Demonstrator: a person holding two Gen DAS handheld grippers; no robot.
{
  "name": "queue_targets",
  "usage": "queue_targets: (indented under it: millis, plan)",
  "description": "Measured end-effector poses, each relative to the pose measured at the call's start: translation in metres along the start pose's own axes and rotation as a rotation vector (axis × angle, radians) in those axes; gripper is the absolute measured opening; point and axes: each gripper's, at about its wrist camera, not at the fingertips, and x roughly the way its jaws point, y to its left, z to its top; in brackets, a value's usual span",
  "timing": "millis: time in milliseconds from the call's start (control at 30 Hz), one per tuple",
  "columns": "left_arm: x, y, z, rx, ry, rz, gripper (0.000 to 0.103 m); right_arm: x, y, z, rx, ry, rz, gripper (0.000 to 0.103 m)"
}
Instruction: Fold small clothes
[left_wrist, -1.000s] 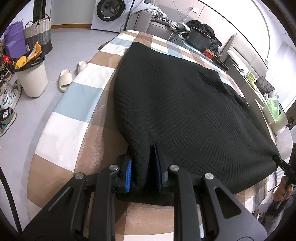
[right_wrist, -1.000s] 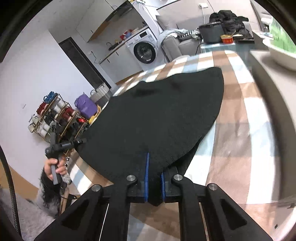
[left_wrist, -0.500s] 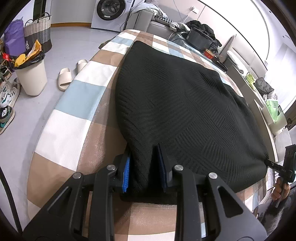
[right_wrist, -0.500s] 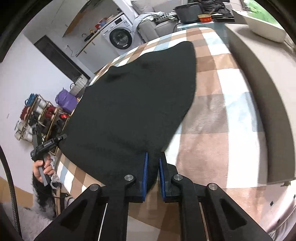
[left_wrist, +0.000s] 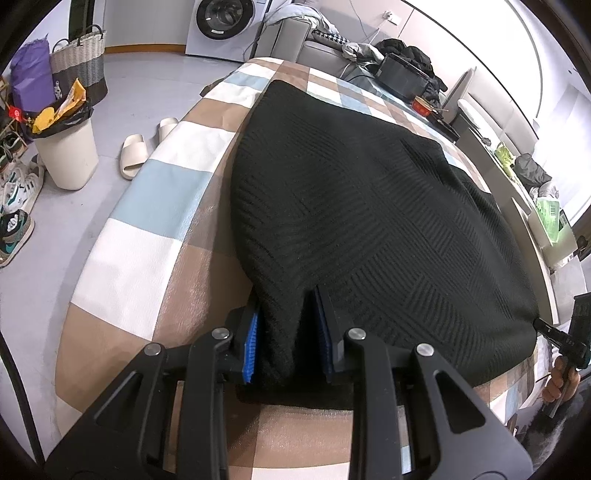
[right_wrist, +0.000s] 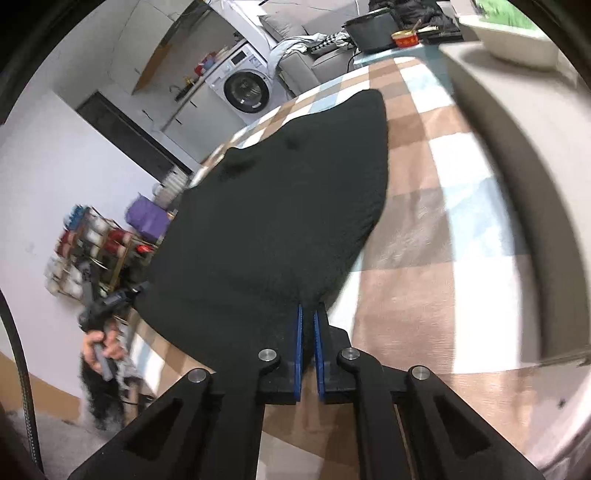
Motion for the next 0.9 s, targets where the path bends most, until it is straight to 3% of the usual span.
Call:
queue_targets:
  millis: [133, 300, 367, 500, 600, 700, 833, 900]
  plan:
    - [0.000, 0.001, 0.000, -0.009, -0.006, -0.004, 0.022, 0.004, -0.003, -0.003, -0.025, 0.041, -0.151, 0.001]
    - [0.000, 0.003, -0.001, -0.019, -0.010, -0.012, 0.022, -0.006, -0.002, -0.007, -0.023, 0.021, -0.093, 0.002]
    - [0.000, 0.003, 0.000, -0.023, -0.005, -0.015, 0.022, -0.009, 0.001, -0.005, -0.016, 0.007, -0.078, 0.009]
    - [-0.002, 0.003, 0.000, -0.012, -0.005, -0.019, 0.022, -0.007, -0.006, 0.001, 0.057, -0.012, -0.005, 0.044]
    - [-0.001, 0.005, -0.001, -0.020, -0.005, -0.026, 0.022, 0.002, -0.003, 0.002, 0.063, -0.006, 0.044, 0.044]
    - [-0.001, 0.005, -0.001, -0.016, -0.002, -0.027, 0.022, 0.020, 0.004, 0.005, 0.055, 0.026, 0.022, 0.041]
    - [-0.001, 0.003, 0.000, -0.008, 0.006, -0.019, 0.022, 0.028, 0.019, 0.008, 0.002, 0.011, -0.002, 0.013]
    - [-0.001, 0.001, 0.001, 0.001, 0.007, -0.010, 0.022, 0.026, 0.028, 0.008, -0.041, 0.002, -0.007, 0.009]
